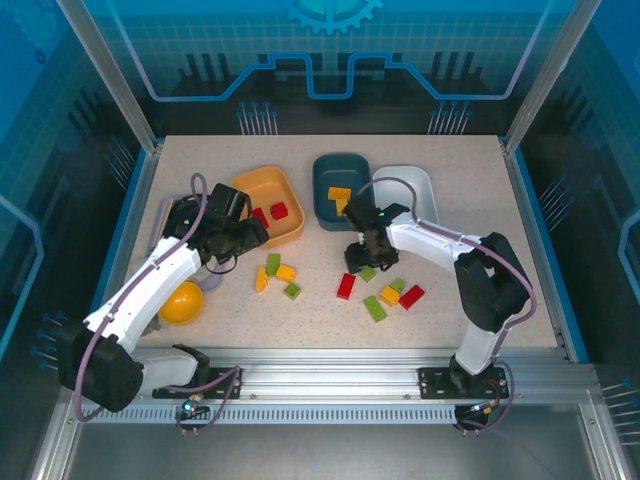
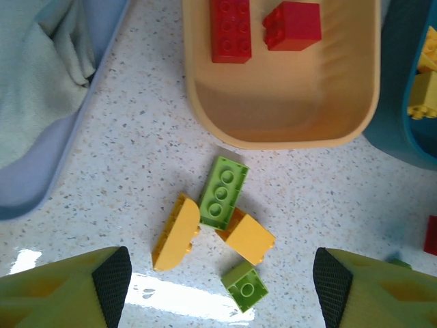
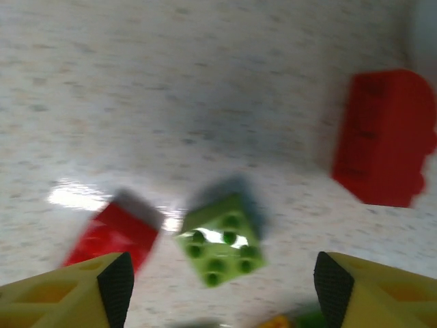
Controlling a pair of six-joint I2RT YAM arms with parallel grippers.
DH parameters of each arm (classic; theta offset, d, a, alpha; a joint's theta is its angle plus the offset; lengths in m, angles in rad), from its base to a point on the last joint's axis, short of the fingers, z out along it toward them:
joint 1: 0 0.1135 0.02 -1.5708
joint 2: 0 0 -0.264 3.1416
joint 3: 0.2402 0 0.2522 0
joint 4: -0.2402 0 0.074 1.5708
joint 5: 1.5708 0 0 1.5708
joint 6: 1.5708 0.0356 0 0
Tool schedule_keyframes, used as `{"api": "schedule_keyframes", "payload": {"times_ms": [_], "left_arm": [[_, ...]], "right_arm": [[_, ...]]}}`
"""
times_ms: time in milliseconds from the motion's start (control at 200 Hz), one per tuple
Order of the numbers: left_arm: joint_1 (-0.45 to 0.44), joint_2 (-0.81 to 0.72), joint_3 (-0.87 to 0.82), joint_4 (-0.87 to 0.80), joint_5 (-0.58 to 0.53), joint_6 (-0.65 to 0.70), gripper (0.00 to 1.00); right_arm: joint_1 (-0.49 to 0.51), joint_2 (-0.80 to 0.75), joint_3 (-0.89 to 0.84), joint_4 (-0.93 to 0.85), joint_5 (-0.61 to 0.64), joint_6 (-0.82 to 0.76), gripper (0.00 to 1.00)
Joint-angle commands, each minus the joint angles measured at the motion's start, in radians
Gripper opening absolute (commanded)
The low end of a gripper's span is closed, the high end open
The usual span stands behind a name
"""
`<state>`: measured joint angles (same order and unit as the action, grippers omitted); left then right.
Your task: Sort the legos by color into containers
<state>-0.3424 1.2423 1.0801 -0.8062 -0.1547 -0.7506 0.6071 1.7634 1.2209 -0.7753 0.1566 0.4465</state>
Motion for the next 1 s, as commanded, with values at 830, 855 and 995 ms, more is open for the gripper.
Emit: {"api": "schedule_keyframes", "payload": {"times_ms": [830,855,995], "left_arm": [[-0.056,0.010,0.018,0.073,0.094,-0.009,0.75],[-0.056,0.008,0.016,0.072,0.095,-0.008,0.75],[-0.058,0.003,0.014,0.074,0.097,-0.009,0.75]], "right_arm": [[-0.077,0.087,0.009,-0.001,-0.207,0.668,0.61],[-0.078,0.093,0.009,-0.001,-0.209,0.675,0.60],[-0.074,0.113,0.006,-0.022,-0.213,0.709,0.55]]}}
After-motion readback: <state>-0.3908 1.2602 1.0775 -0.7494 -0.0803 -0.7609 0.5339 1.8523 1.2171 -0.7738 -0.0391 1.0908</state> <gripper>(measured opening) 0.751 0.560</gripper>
